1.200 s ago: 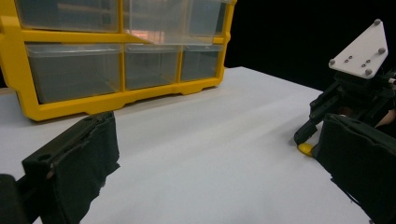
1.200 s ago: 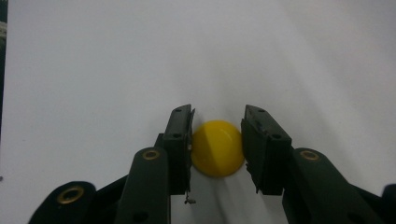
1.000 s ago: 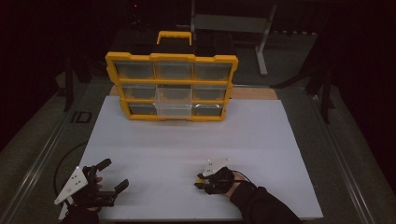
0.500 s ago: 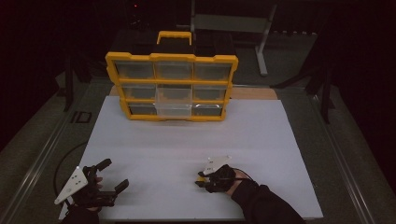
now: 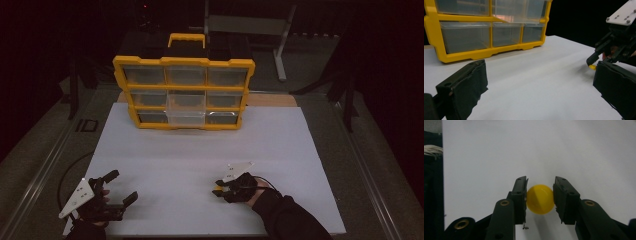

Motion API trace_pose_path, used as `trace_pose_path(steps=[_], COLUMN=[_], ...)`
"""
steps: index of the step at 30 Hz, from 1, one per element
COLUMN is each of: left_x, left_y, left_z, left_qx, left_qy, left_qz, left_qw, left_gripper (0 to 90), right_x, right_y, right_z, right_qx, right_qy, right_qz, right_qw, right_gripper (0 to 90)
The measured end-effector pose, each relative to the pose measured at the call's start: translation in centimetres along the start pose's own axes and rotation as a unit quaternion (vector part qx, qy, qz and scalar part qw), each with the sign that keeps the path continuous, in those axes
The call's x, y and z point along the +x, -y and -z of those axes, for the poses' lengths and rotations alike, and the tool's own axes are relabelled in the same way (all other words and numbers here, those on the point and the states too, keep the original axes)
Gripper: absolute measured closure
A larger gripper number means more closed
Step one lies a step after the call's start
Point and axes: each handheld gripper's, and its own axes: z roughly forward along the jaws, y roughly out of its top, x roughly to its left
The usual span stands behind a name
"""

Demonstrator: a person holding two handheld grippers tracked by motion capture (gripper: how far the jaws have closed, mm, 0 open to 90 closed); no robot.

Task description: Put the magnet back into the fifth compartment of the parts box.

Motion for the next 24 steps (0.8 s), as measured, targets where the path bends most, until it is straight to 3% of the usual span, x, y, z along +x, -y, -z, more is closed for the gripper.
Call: trace_pose_path(steps=[24], left_x=[-0.1], left_y=[0.0], left_z=[-0.1], left_qx=[0.001], left_qy=[0.002], left_qz=[-0.002], left_qw=[1.0000], left_gripper=[0.0], right_x=[-0.5], right_y=[-1.9], right_z=[2.9], right_qx=[-0.014], right_qy=[0.003], right_qz=[-0.003], right_qw=[0.9999], right_gripper=[64.0])
